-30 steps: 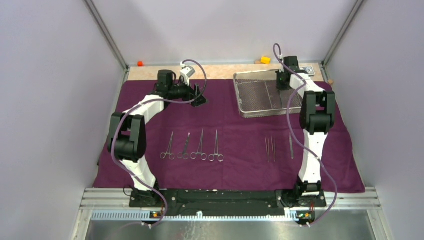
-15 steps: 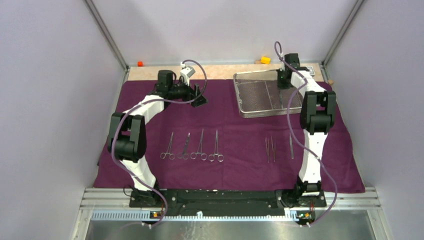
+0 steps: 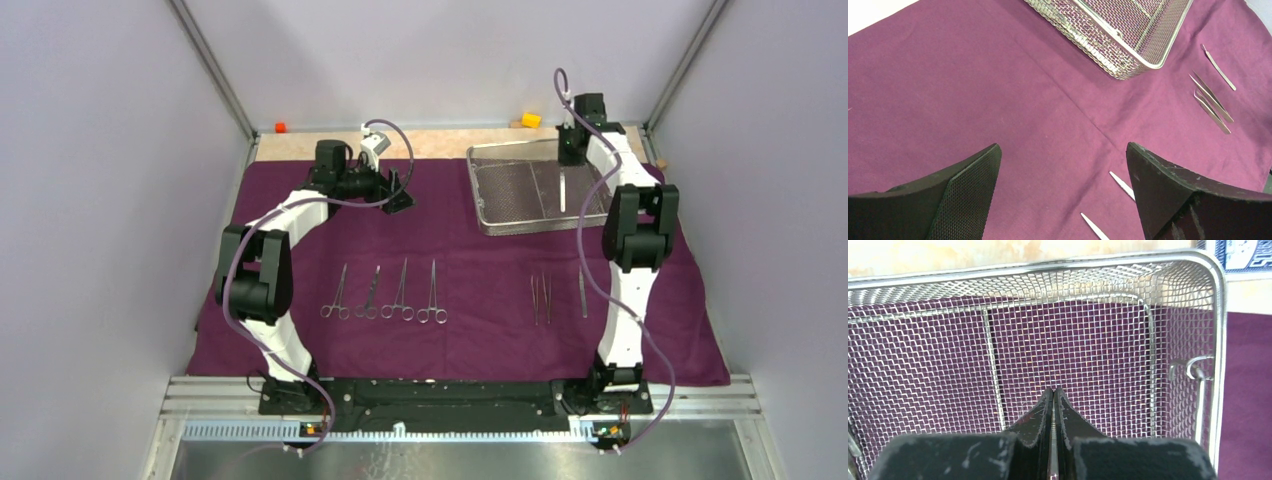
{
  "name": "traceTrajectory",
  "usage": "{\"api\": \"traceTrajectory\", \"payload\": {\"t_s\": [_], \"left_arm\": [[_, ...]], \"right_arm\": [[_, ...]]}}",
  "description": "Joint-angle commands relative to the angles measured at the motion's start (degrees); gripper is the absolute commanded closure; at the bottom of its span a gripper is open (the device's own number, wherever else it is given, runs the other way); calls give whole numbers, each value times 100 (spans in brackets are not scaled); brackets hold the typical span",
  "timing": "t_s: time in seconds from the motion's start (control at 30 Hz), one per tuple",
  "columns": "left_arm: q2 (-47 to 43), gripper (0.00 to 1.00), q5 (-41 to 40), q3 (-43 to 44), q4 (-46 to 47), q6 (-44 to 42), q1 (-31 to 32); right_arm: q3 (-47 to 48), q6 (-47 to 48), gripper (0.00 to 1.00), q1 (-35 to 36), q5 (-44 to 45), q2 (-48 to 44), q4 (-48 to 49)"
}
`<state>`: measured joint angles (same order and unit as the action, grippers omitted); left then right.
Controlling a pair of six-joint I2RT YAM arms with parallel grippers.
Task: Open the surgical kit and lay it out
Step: Pick up the medical item from the container.
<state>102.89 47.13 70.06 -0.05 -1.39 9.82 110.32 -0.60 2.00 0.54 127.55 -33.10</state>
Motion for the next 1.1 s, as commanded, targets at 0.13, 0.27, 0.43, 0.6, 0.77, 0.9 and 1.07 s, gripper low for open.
{"api": "traceTrajectory", "payload": {"t_s": [0.13,0.27,0.43,0.6,0.77,0.9,1.07], "left_arm": [[-344,1,155,58,188,76,18],[-368,1,163,32,212,99,19],[-398,1,164,24,230,88,19],[-388,1,167,3,234,95,19],[-401,1,168,-2,263,85,19],[-373,1,205,29,329,121,32],[-326,1,142,183,270,53,126]], "right_arm": [[585,263,100,-15,32,-735,-203],[524,328,100,-20,79,-811,-243],[345,350,100,-15,46,-922,-187],[366,361,100,-15,16,-945,-213],[304,357,100,-15,-36,-1103,-237],[159,367,100,-16,-36,-1311,-241],[-66,420,100,-11,-203,-1653,-229]]}}
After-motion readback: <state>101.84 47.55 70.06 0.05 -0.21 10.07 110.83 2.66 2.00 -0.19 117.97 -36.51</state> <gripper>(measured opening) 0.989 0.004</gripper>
